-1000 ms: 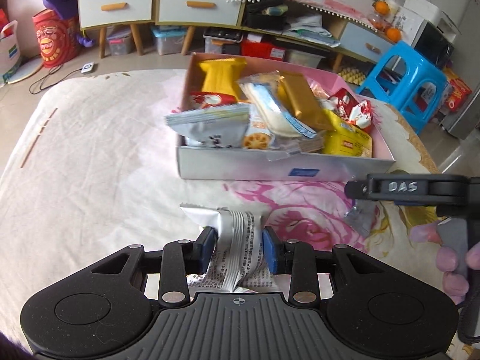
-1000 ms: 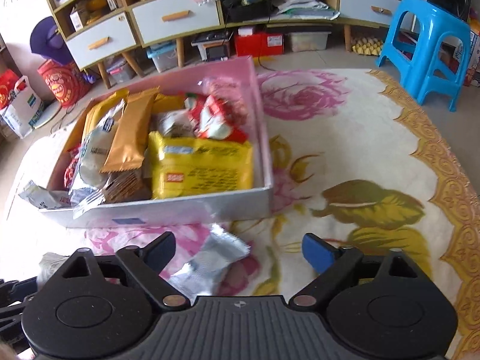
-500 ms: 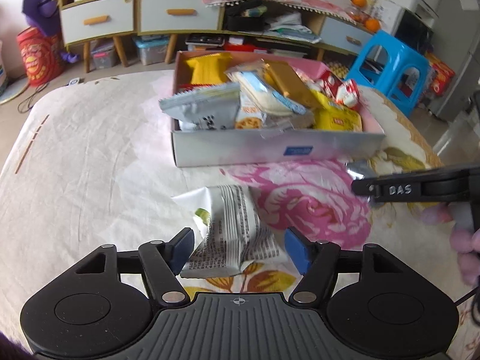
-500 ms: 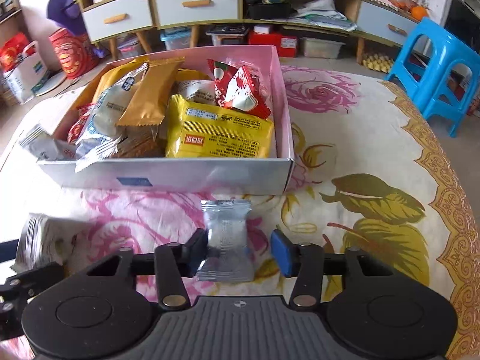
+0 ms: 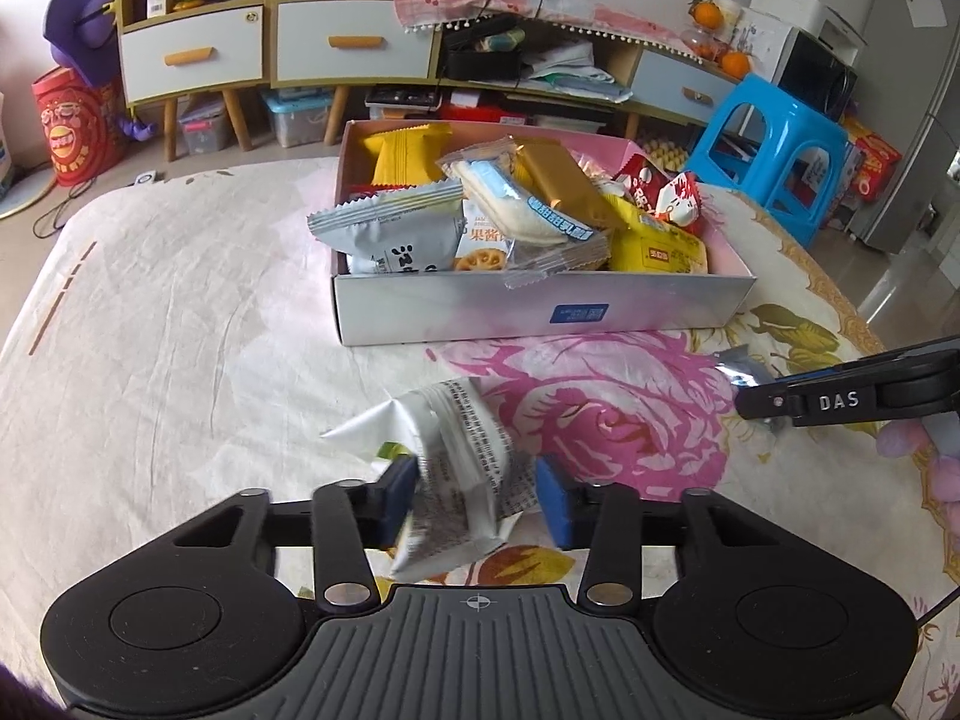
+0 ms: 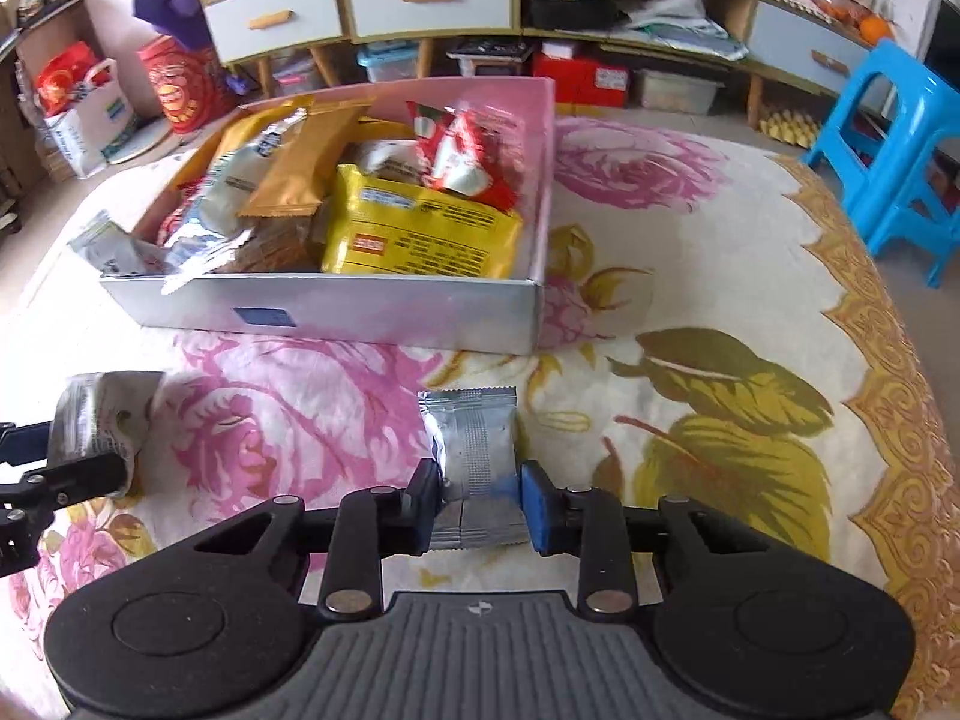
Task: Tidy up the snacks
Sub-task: 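Grasp the white printed packet with the left gripper while the right gripper grasps the silver foil packet, then carry both packets into the pink box and open both grippers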
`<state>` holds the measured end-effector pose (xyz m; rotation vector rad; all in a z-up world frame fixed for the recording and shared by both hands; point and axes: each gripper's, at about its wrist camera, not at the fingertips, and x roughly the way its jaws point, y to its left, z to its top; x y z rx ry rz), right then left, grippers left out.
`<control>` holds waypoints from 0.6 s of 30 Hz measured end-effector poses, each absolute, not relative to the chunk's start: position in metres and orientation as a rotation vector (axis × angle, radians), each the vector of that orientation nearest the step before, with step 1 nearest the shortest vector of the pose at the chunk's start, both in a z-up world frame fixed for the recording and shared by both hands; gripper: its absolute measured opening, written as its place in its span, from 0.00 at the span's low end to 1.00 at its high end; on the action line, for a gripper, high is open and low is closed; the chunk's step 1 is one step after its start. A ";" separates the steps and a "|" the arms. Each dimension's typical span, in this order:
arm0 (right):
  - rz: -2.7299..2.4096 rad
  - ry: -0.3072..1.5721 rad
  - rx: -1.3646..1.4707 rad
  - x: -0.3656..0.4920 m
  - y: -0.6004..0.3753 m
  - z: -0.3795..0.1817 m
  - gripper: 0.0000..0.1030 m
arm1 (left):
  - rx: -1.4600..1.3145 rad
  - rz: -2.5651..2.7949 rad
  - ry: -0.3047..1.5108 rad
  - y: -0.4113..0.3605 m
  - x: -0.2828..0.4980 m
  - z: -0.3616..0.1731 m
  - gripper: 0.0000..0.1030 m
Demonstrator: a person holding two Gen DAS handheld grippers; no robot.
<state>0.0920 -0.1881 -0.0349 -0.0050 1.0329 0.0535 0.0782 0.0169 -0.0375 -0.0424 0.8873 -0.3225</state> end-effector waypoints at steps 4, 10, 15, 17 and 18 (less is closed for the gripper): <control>0.029 1.060 0.031 0.093 -0.194 -0.034 0.19 | -0.067 -0.311 0.898 0.017 0.080 -0.036 0.29; 0.036 1.042 0.057 0.092 -0.194 -0.026 0.19 | -0.079 -0.309 0.891 0.012 0.079 -0.028 0.22; 0.049 1.028 0.058 0.088 -0.193 -0.019 0.19 | -0.072 -0.321 0.881 0.010 0.074 -0.021 0.21; 0.051 1.024 0.065 0.087 -0.194 -0.017 0.19 | -0.075 -0.327 0.877 0.009 0.073 -0.019 0.21; 0.053 1.022 0.069 0.087 -0.194 -0.015 0.19 | -0.077 -0.332 0.874 0.010 0.072 -0.017 0.21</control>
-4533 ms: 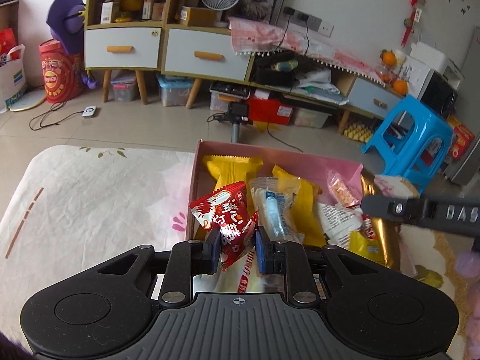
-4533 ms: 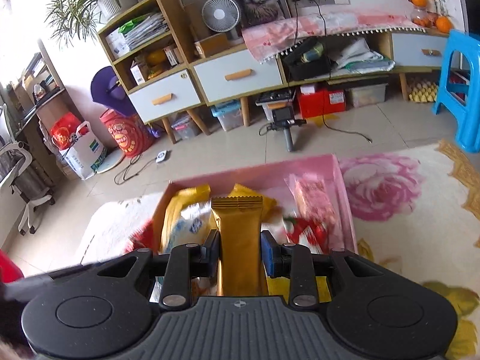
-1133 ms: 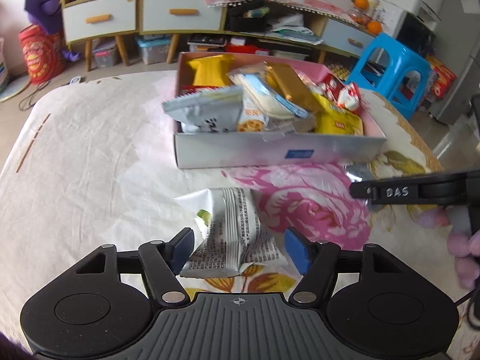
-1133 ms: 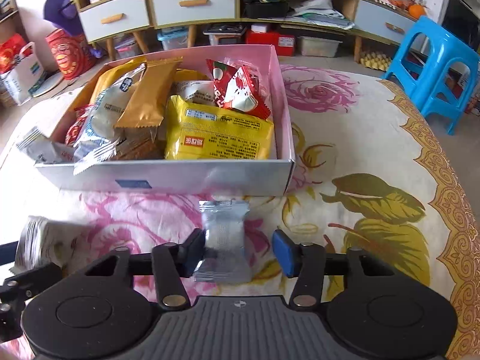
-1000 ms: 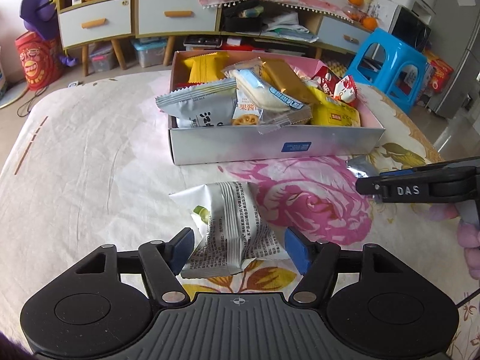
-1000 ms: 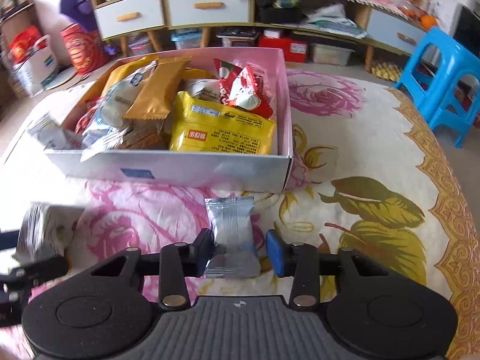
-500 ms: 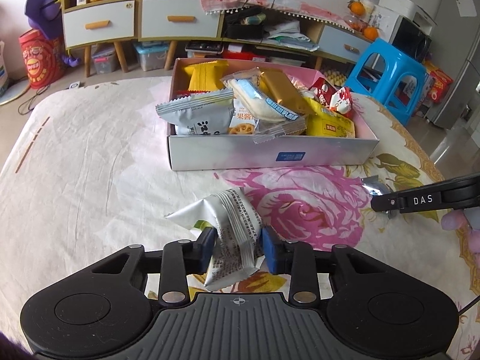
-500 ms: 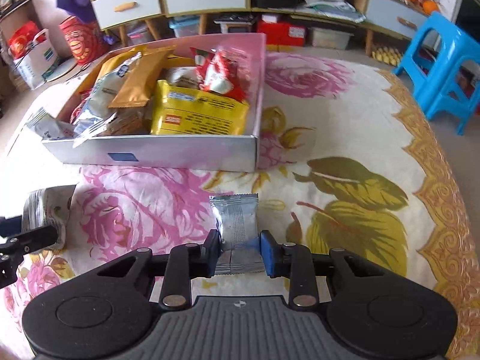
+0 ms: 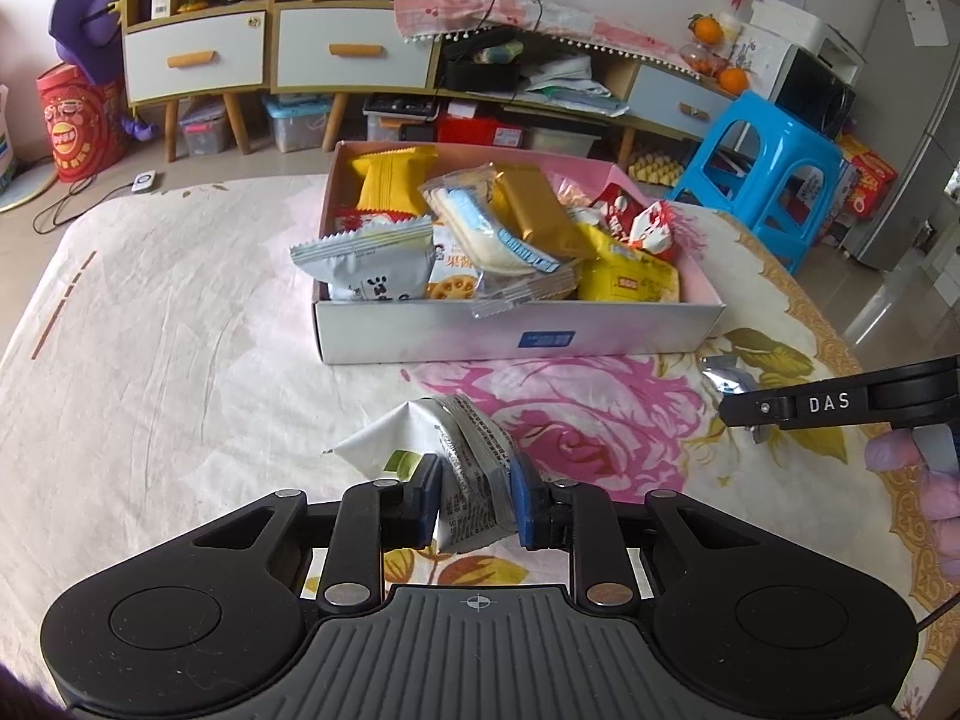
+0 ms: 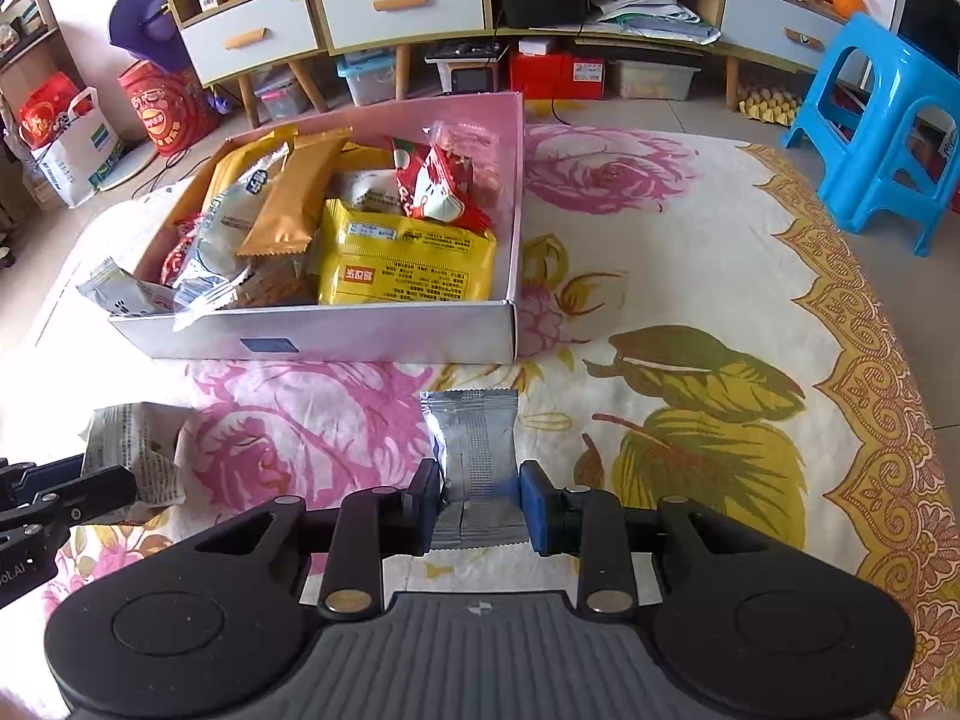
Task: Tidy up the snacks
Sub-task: 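Carry both packets into the pink box and open both grippers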
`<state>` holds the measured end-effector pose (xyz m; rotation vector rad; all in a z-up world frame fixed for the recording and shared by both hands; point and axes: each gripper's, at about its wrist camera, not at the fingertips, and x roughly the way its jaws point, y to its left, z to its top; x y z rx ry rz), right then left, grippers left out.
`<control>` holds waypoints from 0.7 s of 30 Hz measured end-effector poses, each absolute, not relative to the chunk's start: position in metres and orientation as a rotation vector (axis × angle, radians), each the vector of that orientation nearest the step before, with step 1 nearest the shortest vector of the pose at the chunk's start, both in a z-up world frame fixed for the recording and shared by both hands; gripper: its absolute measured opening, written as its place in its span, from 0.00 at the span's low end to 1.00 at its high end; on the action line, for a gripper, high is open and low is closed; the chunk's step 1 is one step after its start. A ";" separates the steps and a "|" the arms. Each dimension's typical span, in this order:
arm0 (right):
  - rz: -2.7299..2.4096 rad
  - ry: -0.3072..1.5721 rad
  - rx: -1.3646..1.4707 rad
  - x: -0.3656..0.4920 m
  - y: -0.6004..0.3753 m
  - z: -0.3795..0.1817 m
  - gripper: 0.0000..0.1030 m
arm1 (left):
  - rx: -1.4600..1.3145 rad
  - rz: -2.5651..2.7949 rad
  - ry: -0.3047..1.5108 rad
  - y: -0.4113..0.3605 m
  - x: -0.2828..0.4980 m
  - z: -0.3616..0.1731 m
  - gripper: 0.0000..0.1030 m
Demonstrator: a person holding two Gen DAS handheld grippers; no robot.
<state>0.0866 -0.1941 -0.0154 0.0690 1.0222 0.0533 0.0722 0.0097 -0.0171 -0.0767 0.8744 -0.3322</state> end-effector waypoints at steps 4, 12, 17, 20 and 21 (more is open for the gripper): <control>0.073 1.013 0.093 0.087 -0.194 -0.010 0.19 | -0.081 -0.355 0.865 0.009 0.071 -0.012 0.20; 0.096 0.982 0.129 0.090 -0.187 0.003 0.19 | -0.077 -0.415 0.808 0.005 0.067 0.006 0.02; 0.098 0.977 0.140 0.091 -0.183 0.005 0.19 | -0.087 -0.396 0.835 0.007 0.069 0.001 0.09; 0.099 0.979 0.142 0.092 -0.181 0.005 0.19 | -0.068 -0.375 0.839 0.005 0.070 -0.003 0.38; 0.101 0.979 0.145 0.092 -0.180 0.006 0.19 | -0.060 -0.366 0.838 0.003 0.071 -0.004 0.57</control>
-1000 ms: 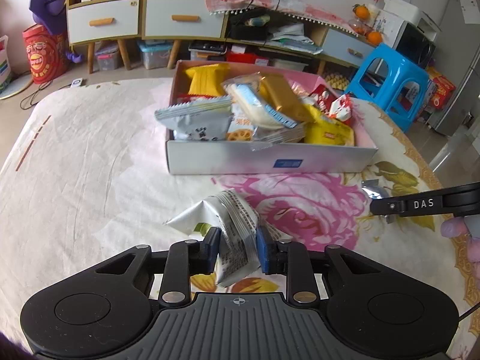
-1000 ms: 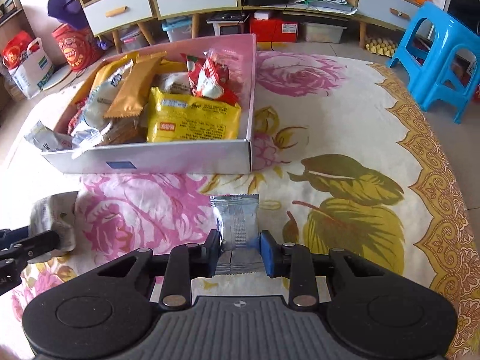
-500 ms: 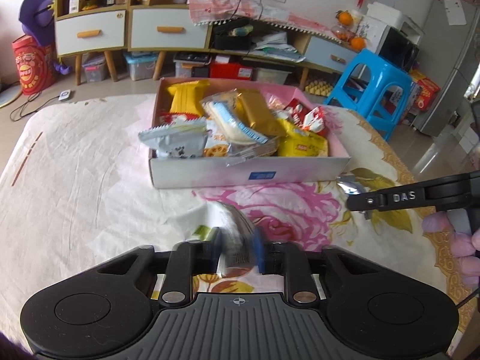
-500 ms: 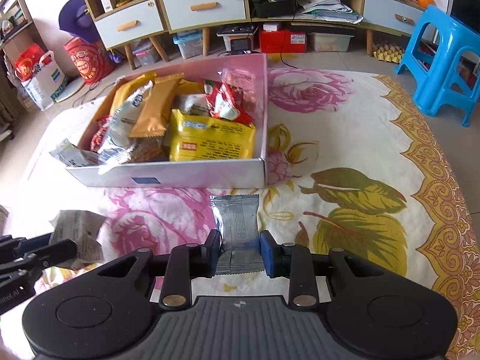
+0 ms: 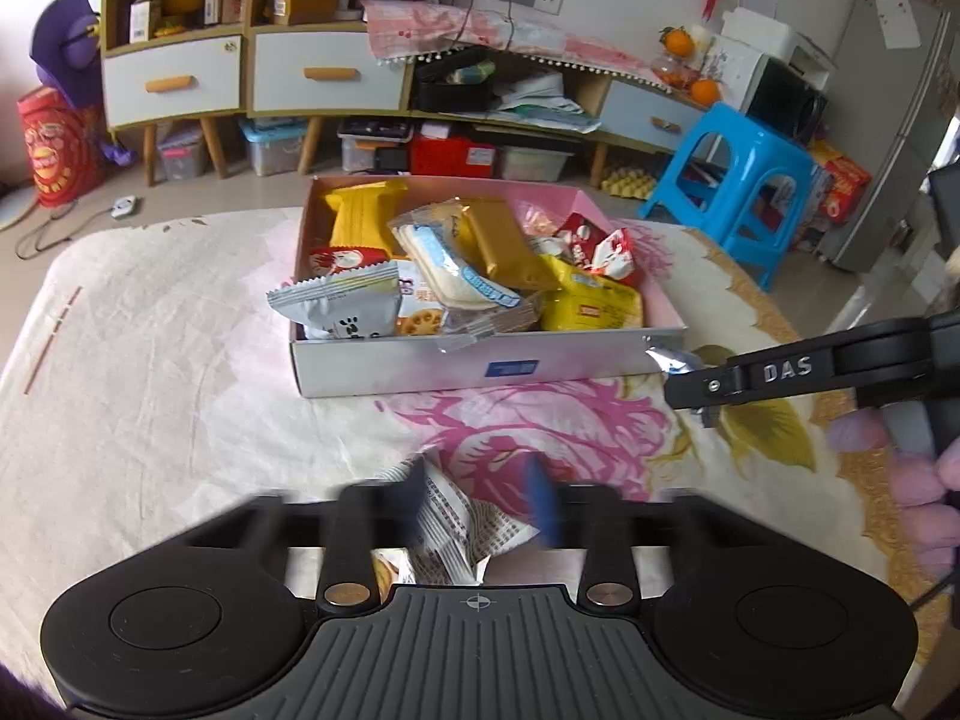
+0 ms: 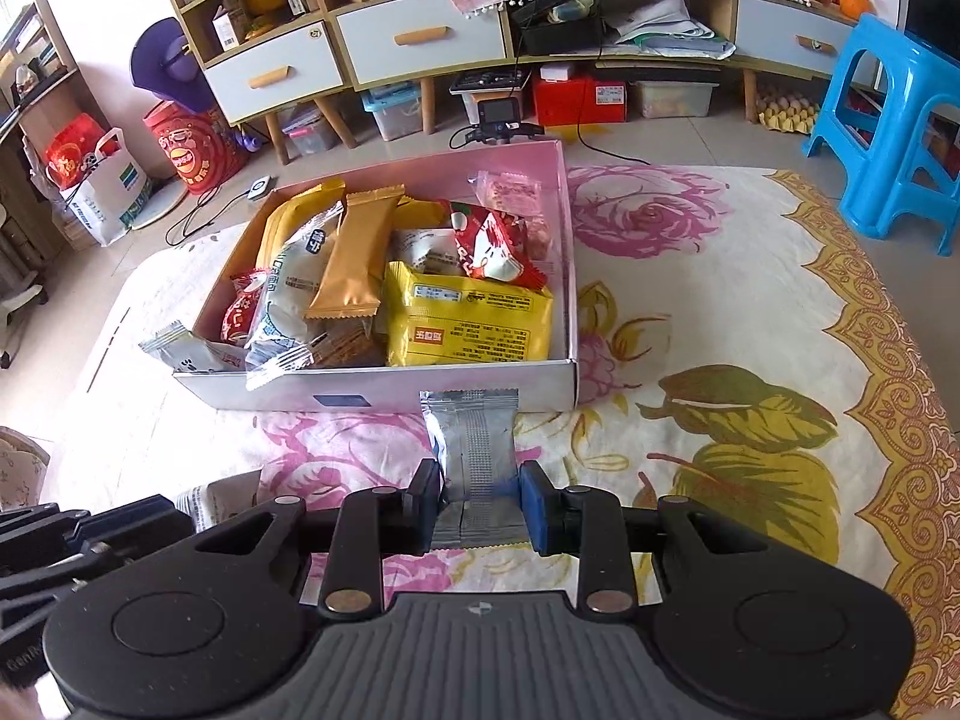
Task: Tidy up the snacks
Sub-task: 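Carry both packets into the pink box and open both grippers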
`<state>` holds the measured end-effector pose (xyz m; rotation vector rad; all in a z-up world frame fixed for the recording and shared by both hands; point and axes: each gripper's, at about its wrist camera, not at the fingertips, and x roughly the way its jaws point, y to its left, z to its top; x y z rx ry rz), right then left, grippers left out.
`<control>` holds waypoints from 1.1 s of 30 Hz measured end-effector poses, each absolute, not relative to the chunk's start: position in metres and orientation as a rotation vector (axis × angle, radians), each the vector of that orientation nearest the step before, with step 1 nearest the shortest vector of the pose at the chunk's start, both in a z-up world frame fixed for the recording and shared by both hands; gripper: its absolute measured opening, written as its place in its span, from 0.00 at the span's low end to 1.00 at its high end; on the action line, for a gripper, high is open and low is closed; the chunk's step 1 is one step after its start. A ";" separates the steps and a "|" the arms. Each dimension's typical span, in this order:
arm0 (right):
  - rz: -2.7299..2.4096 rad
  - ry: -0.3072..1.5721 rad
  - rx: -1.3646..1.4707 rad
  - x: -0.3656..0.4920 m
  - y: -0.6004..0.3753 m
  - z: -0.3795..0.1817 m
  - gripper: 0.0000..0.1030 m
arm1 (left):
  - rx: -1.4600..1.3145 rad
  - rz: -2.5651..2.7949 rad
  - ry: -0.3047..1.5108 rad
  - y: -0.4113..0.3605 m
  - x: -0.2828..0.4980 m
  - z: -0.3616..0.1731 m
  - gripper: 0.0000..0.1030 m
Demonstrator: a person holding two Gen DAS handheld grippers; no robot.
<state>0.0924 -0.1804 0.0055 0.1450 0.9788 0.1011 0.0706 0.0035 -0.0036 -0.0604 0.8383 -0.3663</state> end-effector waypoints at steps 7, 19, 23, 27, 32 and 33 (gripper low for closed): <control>0.123 0.984 0.143 0.093 -0.172 0.005 0.19 | -0.012 -0.320 0.870 -0.011 0.076 -0.015 0.67; 0.112 1.002 0.167 0.098 -0.174 0.002 0.19 | 0.072 -0.216 0.914 -0.010 0.085 -0.029 0.67; 0.112 0.999 0.184 0.100 -0.173 0.003 0.19 | 0.027 -0.205 0.942 -0.005 0.088 -0.027 0.61; 0.121 0.993 0.184 0.098 -0.171 0.005 0.19 | 0.027 -0.210 0.949 -0.003 0.086 -0.029 0.60; 0.120 0.999 0.165 0.098 -0.167 0.003 0.19 | -0.002 -0.210 0.964 0.002 0.087 -0.030 0.64; 0.119 1.004 0.164 0.098 -0.166 0.002 0.19 | -0.008 -0.211 0.968 0.003 0.088 -0.030 0.64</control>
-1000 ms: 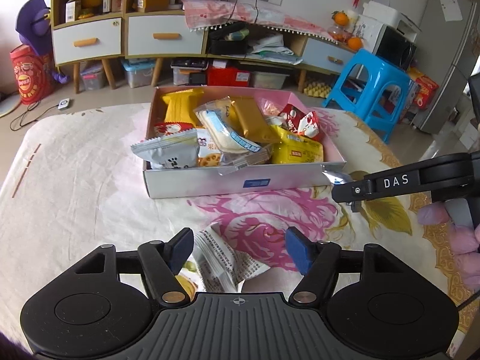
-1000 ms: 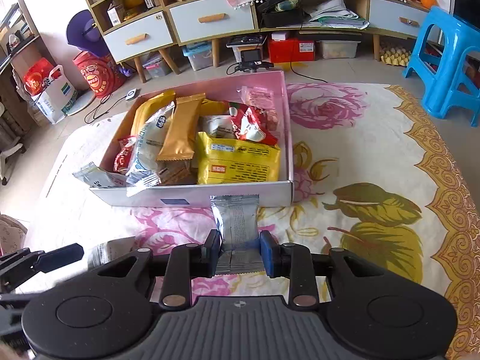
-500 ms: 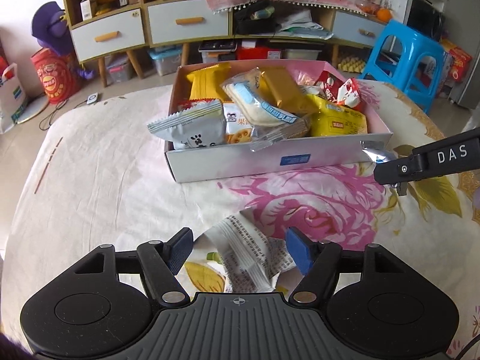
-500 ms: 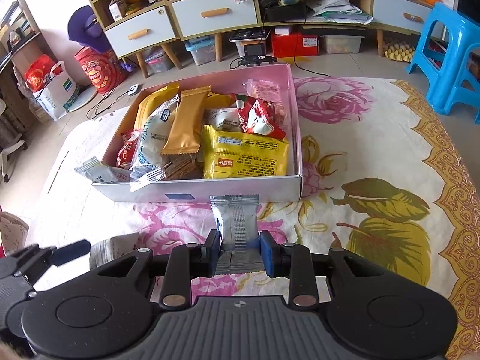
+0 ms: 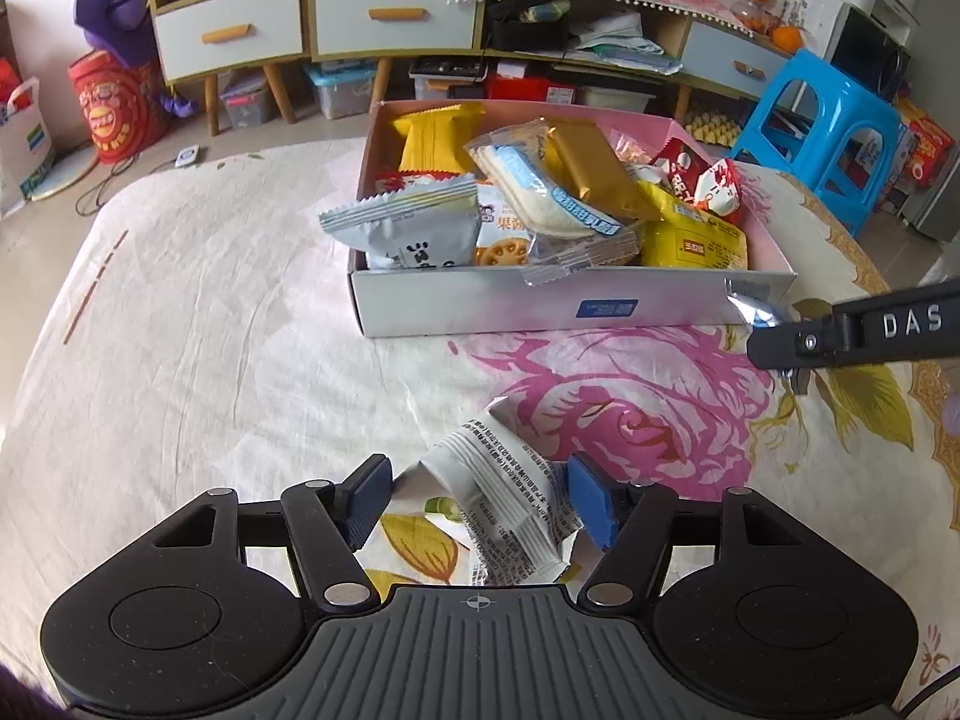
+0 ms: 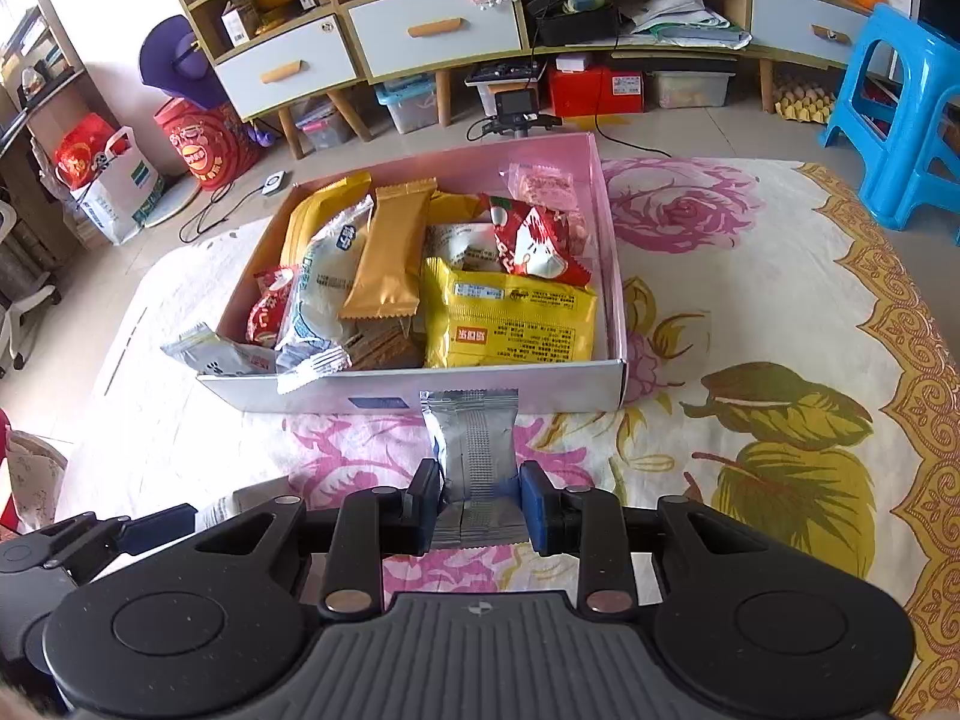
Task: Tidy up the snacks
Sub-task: 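Carry both packets into the pink box and open both grippers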
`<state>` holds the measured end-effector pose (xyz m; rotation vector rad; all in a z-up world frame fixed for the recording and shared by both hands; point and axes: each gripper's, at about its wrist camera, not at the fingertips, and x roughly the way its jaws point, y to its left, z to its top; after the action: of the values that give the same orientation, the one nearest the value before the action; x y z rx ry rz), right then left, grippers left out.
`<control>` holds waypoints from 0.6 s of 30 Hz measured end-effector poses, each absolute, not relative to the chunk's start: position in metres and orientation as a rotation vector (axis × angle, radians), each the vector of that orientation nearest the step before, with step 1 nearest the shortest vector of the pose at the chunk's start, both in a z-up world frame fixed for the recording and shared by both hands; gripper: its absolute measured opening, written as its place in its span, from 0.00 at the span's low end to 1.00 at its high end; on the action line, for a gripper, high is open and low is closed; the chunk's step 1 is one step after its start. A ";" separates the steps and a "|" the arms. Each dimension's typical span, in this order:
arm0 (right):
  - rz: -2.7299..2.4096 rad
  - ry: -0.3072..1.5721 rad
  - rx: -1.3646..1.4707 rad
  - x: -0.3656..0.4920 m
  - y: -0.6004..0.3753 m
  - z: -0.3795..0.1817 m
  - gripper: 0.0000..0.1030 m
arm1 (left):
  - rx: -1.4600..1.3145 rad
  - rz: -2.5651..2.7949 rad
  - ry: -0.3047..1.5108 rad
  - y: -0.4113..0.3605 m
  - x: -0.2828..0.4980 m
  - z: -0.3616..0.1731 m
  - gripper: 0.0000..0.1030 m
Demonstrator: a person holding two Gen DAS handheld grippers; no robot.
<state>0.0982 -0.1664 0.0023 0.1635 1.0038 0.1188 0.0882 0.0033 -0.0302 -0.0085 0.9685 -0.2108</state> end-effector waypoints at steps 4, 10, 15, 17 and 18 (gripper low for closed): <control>0.122 1.007 0.151 0.099 -0.163 0.001 0.19 | -0.030 -0.224 0.983 0.008 0.092 -0.031 0.65; 0.122 1.012 0.144 0.100 -0.159 -0.001 0.19 | -0.068 -0.222 1.037 0.014 0.099 -0.035 0.75; 0.128 1.011 0.139 0.100 -0.157 0.000 0.19 | -0.134 -0.220 1.084 0.025 0.105 -0.039 0.79; 0.130 1.013 0.149 0.099 -0.156 0.001 0.19 | -0.163 -0.218 1.094 0.028 0.106 -0.041 0.80; 0.131 1.009 0.157 0.099 -0.157 0.003 0.19 | -0.172 -0.215 1.099 0.028 0.107 -0.042 0.81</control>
<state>0.0989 -0.1569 0.0030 0.1571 1.0091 0.1315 0.1067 0.0284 -0.0425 -0.1723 1.0986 -0.2155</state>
